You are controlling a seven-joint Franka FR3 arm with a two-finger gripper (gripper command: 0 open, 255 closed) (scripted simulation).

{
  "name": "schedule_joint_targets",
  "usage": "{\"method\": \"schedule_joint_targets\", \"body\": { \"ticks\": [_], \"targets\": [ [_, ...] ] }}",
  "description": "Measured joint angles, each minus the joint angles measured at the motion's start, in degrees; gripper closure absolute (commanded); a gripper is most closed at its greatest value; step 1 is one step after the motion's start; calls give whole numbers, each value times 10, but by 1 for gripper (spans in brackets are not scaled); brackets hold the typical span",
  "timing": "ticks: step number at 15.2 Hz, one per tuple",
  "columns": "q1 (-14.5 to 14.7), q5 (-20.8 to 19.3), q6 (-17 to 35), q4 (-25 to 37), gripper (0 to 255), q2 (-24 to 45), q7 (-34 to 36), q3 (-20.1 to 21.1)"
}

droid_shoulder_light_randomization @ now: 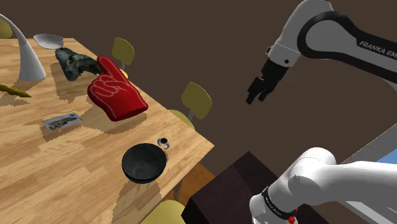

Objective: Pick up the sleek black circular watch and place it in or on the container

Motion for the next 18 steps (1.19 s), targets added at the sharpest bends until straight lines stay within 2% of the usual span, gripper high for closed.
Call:
{"method": "schedule_joint_targets", "body": {
  "ticks": [3,8,11,18],
  "targets": [
    [4,4,22,-13,0,9,5,8],
    [17,18,111,-41,0,69,21,36],
    [27,27,167,-54,0,112,34,56],
    [38,29,286,-43,0,242,56,93]
  ]
}}
